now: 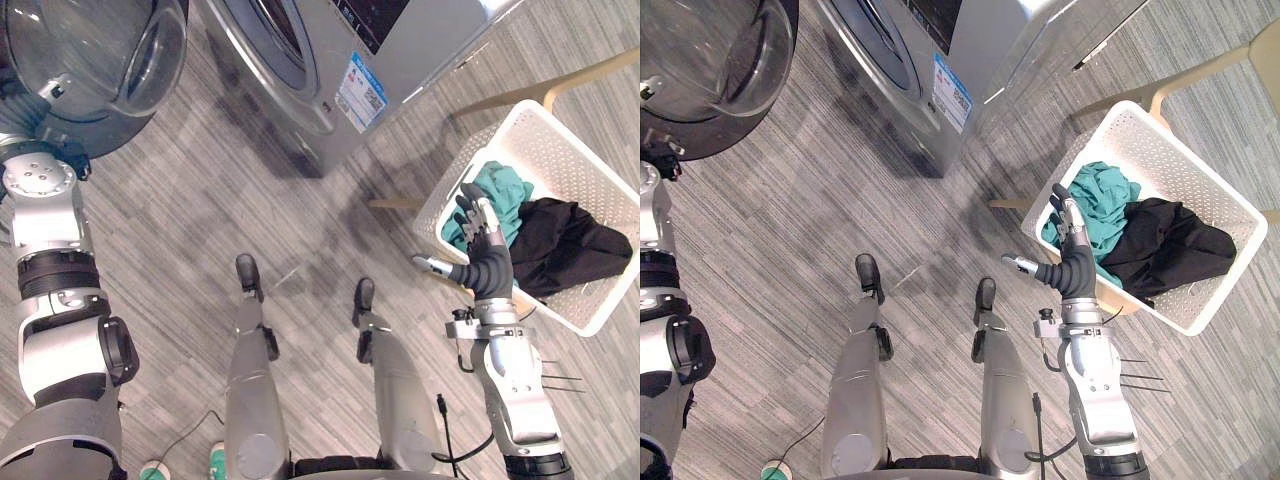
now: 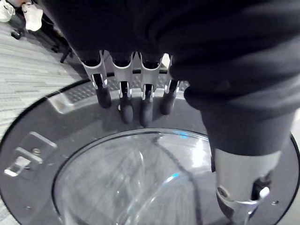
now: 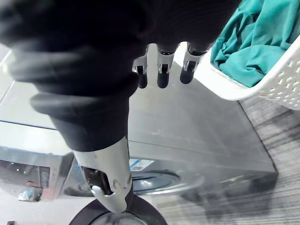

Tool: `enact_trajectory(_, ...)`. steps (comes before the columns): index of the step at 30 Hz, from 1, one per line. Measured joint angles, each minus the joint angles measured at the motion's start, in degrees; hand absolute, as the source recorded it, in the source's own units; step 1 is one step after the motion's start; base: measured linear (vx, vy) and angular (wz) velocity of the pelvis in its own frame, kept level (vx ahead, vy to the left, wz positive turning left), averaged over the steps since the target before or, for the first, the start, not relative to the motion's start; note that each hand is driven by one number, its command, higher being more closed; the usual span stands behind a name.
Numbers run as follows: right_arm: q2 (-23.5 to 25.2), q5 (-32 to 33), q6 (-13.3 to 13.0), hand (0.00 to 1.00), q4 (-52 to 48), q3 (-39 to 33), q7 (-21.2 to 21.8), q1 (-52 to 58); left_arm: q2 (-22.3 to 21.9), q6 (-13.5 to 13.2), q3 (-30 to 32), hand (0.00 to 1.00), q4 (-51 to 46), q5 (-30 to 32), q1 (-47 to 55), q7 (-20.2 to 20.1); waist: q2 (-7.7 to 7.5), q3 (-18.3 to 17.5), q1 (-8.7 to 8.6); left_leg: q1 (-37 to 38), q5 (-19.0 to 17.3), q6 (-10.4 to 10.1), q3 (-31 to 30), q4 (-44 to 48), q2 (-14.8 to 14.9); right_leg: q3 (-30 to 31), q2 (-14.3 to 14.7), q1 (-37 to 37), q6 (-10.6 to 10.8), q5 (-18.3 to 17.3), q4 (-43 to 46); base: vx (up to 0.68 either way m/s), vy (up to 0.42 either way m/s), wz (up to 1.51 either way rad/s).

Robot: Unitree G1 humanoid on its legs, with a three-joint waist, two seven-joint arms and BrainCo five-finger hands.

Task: Pick up the laundry basket with both hands and put the clothes into the washing machine.

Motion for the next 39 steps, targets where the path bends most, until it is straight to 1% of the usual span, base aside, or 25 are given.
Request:
enact_trajectory(3, 0.2, -0.05, 0.02, 0.0, -0.01, -0.11, -0.07, -0.01, -1.22, 0.14, 0.0, 0.0, -3.4, -0.02, 4.94, 0.05, 0.01, -0.01, 0.01, 1.17, 0.0, 0.0, -0.01, 0.44, 0.03, -0.09, -0.06, 1.26, 0.0, -0.01, 0.16, 0.0, -0.006, 0.01)
enact_trajectory(6, 1.91, -0.97, 0.19, 0.0, -0.07, -1.33, -0.43, -0.12, -9.07, -1.05, -0.35, 0.0, -10.98, -0.42, 14.02, 0.31, 0.05, -0.07, 0.12, 5.31, -0.82, 0.35, 0.6, 0.59, -0.26, 0.26, -0.44, 4.74, -0.1, -0.74, 1.01, 0.0, 0.0, 0.0)
enact_trajectory(7, 2.61, -1.47, 0.25, 0.0, -0.06, -1.88, -1.12, 0.12, -13.3, -1.59, -0.93, 0.0, -14.49, -0.72, 19.05, 0.3, 0.12, -0.51, 0.02, 7.17, -1.43, 0.34, 0.81, 0.69, -0.65, 0.53, -0.89, 6.1, -0.06, -1.62, 1.83, 0.0, 0.0, 0.0)
enact_trajectory(8, 3.21, -1.91, 0.49, 0.0, 0.0, -2.57, -1.58, 0.98, -18.29, -2.07, -2.09, 0.0, -17.5, -1.49, 25.11, 0.31, 0.35, -2.51, -0.24, 8.21, -2.35, 0.58, 1.65, 0.85, -0.98, 1.08, -1.46, 6.15, -0.05, -2.35, 2.69, -0.01, -0.018, -0.09)
enact_trajectory(11, 4.22, -2.72, 1.44, 0.0, 2.79, -4.33, -2.24, 2.08, -28.29, -3.04, -7.41, 0.0, -19.38, -1.74, 38.14, -0.2, 1.43, -7.08, -0.03, 12.37, -3.93, 0.22, 3.7, 0.03, -1.7, 3.33, -1.84, 8.09, 0.08, -3.62, 2.85, 0.04, -0.021, -0.27)
enact_trajectory(14, 4.25, -2.89, 2.74, 0.0, 9.5, -5.7, -2.28, 2.13, -33.66, -3.27, -12.33, 0.0, -17.92, -1.39, 48.0, -0.92, 2.87, -10.75, -0.12, 16.34, -5.6, -0.73, 5.9, -0.47, -1.88, 5.92, -1.59, 10.25, 0.2, -3.65, 1.68, 0.07, -0.014, -0.49)
enact_trajectory(16, 4.22, -3.79, 4.11, 0.0, 14.41, -6.35, -2.14, 1.54, -35.91, -4.06, -14.0, 0.0, -14.54, -0.48, 53.37, -2.87, 4.27, -12.42, -0.15, 19.97, -6.76, -0.75, 9.51, -0.46, -1.56, 9.57, -0.75, 11.86, 0.98, -1.67, -0.78, 0.1, 0.003, -0.98)
enact_trajectory(17, 4.24, -4.58, 4.72, 0.0, 16.03, -6.35, -1.91, 0.52, -36.54, -4.3, -13.9, 0.0, -12.91, -0.27, 54.91, -3.44, 4.45, -12.7, -0.04, 21.76, -7.65, -0.96, 11.71, -0.48, -1.27, 8.57, -0.99, 11.95, -0.1, -1.1, -1.44, 0.09, 0.018, -1.28)
enact_trajectory(18, 4.22, -5.07, 5.12, 0.0, 17.8, -6.3, -1.17, -0.27, -37.0, -4.34, -13.83, 0.0, -11.25, -0.2, 56.21, -4.12, 4.74, -12.86, -0.2, 23.4, -8.84, -1.33, 13.47, -0.38, -0.91, 4.22, -2.36, 12.19, -3.53, -0.98, -1.59, 0.07, 0.019, -1.27)
enact_trajectory(20, 4.2, -5.67, 5.49, 0.0, 21.58, -6.55, -1.03, -1.47, -38.06, -4.31, -13.87, 0.0, -7.82, 0.67, 58.08, -4.99, 5.32, -13.41, -0.21, 27.88, -10.53, -2.3, 17.35, -0.31, 0.29, -9.9, -6.88, 14.41, -7.03, 0.62, -1.32, 0.14, 0.002, -1.24)
enact_trajectory(22, 4.18, -7.22, 5.98, 0.0, 23.75, -6.44, -0.85, -1.27, -38.61, -4.27, -13.91, 0.0, -5.08, 2.19, 58.62, -5.74, 6.09, -15.04, -0.2, 31.16, -11.53, -3.67, 19.93, -0.26, 2.1, -18.4, -7.6, 16.45, -7.22, 1.33, -0.85, 0.17, -0.049, -1.17)
enact_trajectory(23, 4.18, -7.74, 6.23, 0.0, 24.72, -6.28, -0.8, -1.86, -39.01, -4.31, -13.97, 0.0, -3.93, 2.22, 59.01, -6.09, 6.38, -15.79, -0.14, 33.75, -11.95, -4.68, 22.31, -0.01, 3.19, -20.37, -6.97, 16.98, -5.96, 2.14, 0.16, 0.17, -0.052, -1.44)
enact_trajectory(27, 3.22, -9.52, 6.35, 0.0, 25.48, -5.89, -0.62, -2.3, -39.85, -4.93, -13.95, 0.0, 0.58, 2.24, 58.81, -6.72, 7.46, -17.66, -1.67, 37.55, -14.55, -6.06, 28.41, 7.4, 7.34, -16.42, -3.39, 17.09, -5.42, 0.32, 0.38, 0.14, -0.045, -1.18)
enact_trajectory(28, 3.18, -9.6, 6.4, 0.0, 25.55, -5.58, -0.59, -1.16, -39.41, -5.1, -13.82, 0.0, 2.3, 2.24, 58.78, -6.73, 7.31, -17.79, -2.07, 36.87, -15.24, -4.79, 28.59, 14.15, 9.95, -15.43, -2.42, 18.26, -5.52, -0.42, 0.02, 0.13, -0.135, -0.8)
enact_trajectory(29, 2.9, -9.82, 6.61, 0.0, 25.85, -5.56, -0.58, 0.08, -39.28, -5.12, -13.83, 0.0, 3.76, 2.21, 58.92, -6.73, 7.59, -17.92, -2.56, 35.84, -15.28, -1.19, 28.2, 21.94, 13.3, -14.32, -0.99, 19.71, -6.08, -0.82, -0.53, 0.13, -0.144, -0.76)
enact_trajectory(30, 2.57, -10.21, 6.76, 0.0, 26.1, -5.48, -0.57, 0.6, -39.29, -5.12, -13.85, 0.0, 4.58, 2.21, 59.0, -6.73, 7.86, -18.17, -2.74, 35.39, -14.72, 0.97, 27.61, 25.31, 14.69, -13.51, -0.2, 20.35, -6.26, -0.93, -0.73, 0.15, -0.129, -0.79)
enact_trajectory(31, 1.46, -10.94, 6.82, 0.0, 27.22, -4.86, -0.55, 0.71, -39.28, -5.18, -13.86, 0.0, 5.89, 2.21, 59.32, -6.74, 8.29, -18.39, -2.7, 34.4, -12.11, 4.74, 24.5, 30.49, 16.44, -11.65, 1.29, 21.87, -6.66, -1.17, -1.62, 0.18, -0.115, -0.91)
enact_trajectory(32, 0.1, -11.92, 6.85, 0.0, 27.83, -3.41, -0.42, 0.58, -39.37, -5.4, -13.73, 0.0, 7.22, 1.97, 59.33, -6.8, 8.47, -18.51, -2.44, 31.83, -8.96, 7.0, 17.53, 35.94, 16.25, -8.94, 2.27, 23.21, -7.19, -1.4, -3.18, 0.19, -0.063, -0.93)
enact_trajectory(33, -0.4, -12.07, 6.83, 0.0, 27.99, -2.75, -0.2, 0.41, -39.44, -5.53, -13.84, 0.0, 7.39, 2.14, 59.23, -6.75, 8.21, -18.37, -2.18, 29.79, -11.94, 4.73, 13.5, 38.79, 15.12, -7.77, 2.3, 23.38, -7.71, -1.71, -3.78, 0.16, -0.001, -0.94)
enact_trajectory(34, -1.82, -12.65, 6.84, 0.0, 29.7, -1.79, 0.08, -0.86, -39.42, -6.06, -13.9, 0.0, 7.84, 2.1, 59.05, -6.86, 8.55, -18.48, -1.87, 26.07, -20.19, 2.0, 6.3, 42.46, 10.81, -5.76, 2.28, 23.8, -7.98, -1.76, -4.32, 0.14, 0.078, -0.79)
enact_trajectory(35, -2.48, -13.48, 6.95, 0.0, 31.7, -1.1, 0.32, -1.53, -39.07, -6.66, -14.07, 0.0, 8.0, 2.1, 59.09, -6.83, 8.71, -18.5, -1.32, 24.02, -24.45, 1.01, 1.91, 42.0, 6.44, -4.59, 2.32, 25.27, -7.97, -1.73, -5.19, 0.18, 0.068, -0.67)
enact_trajectory(36, -2.73, -13.74, 7.03, 0.0, 32.59, -0.54, 0.39, -1.68, -38.82, -6.73, -14.19, 0.0, 8.2, 2.12, 59.09, -6.82, 8.78, -18.48, -1.14, 23.33, -25.58, 0.87, 0.49, 40.26, 4.63, -4.41, 2.32, 26.18, -7.88, -1.64, -5.61, 0.21, 0.081, -0.48)
enact_trajectory(37, -3.56, -14.31, 7.0, 0.0, 34.1, 0.86, 1.05, -2.1, -38.2, -6.76, -14.42, 0.0, 8.37, 2.12, 59.1, -6.84, 8.96, -18.43, -0.38, 22.81, -26.17, 0.59, -1.57, 34.06, 1.33, -4.09, 2.26, 27.41, -7.06, -1.04, -5.96, 0.17, 0.084, -0.29)
enact_trajectory(38, -4.06, -14.94, 6.98, 0.0, 34.61, 1.33, 1.53, -2.41, -38.01, -6.75, -14.62, 0.0, 8.49, 2.11, 59.1, -6.85, 9.16, -18.42, -0.09, 22.8, -26.06, 0.4, -2.93, 30.05, -0.1, -4.05, 2.27, 27.65, -6.98, -1.0, -6.07, 0.13, 0.139, -0.35)
enact_trajectory(39, -5.69, -16.27, 6.93, 0.0, 35.46, 3.15, 1.8, -3.61, -38.13, -6.73, -14.9, 0.0, 9.04, 2.09, 59.23, -6.86, 10.36, -18.26, 0.27, 22.33, -23.01, -0.68, -4.77, 21.47, -2.04, -4.17, 2.87, 27.59, -6.27, -0.94, -6.1, 0.08, 0.189, -0.41)
